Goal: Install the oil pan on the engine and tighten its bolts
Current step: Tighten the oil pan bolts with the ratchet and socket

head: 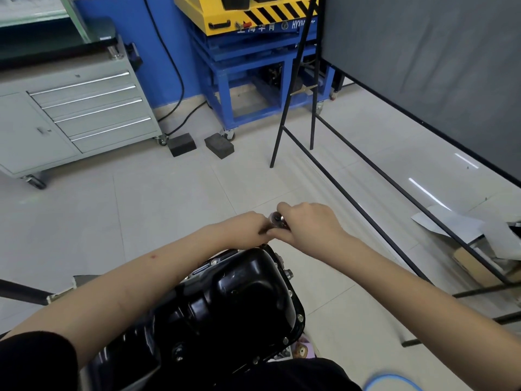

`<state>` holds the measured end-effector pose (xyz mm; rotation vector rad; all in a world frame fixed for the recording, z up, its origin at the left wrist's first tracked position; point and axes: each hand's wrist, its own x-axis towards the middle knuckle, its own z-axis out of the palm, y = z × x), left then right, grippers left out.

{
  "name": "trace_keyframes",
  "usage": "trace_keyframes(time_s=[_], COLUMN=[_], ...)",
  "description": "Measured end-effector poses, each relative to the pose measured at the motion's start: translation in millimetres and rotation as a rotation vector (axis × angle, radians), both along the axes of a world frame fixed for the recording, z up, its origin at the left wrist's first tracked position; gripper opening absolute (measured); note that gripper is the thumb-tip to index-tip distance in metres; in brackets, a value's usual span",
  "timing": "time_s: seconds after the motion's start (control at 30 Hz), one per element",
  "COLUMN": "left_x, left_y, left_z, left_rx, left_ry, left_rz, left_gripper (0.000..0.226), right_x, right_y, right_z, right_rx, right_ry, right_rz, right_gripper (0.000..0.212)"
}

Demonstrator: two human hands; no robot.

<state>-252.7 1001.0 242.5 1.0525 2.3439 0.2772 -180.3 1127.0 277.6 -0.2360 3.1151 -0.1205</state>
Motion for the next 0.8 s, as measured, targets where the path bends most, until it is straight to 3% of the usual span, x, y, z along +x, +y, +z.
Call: trace_keyframes(time_s=[0.17, 0.37, 0.53, 0.67, 0.8], left_x=[1.9, 1.7, 4.7, 4.0, 3.6], left_y=[0.8, -1.5, -0.5, 1.0, -3.1], left_z=[-3.4, -0.2, -2.7, -5.4, -5.8], left_rx=[0.016, -0.012, 0.058, 0.056, 0.007], left_ry=[-0.019, -0.038, -0.044, -0.056, -0.068], left_rz=[-0.003, 0.009, 0.021, 0.018, 0.070], left_gripper=[0.032, 0.036, 0.028, 0.029, 0.033], right_x=[-4.5, 0.1, -1.2, -7.1, -5.4], right_y=[12.2, -5.2, 4.0, 6.1, -2.0], right_z=[3.8, 1.0, 2.4, 5.1, 2.6], right_rx=[0.093, 0.090, 0.120, 0.172, 0.123], right_ry=[0.081, 0.002, 0.092, 0.104, 0.037], right_rz=[0.257, 0.048, 0.249, 0.298, 0.121], right_gripper=[0.022, 0.052, 0.023, 0.021, 0.043])
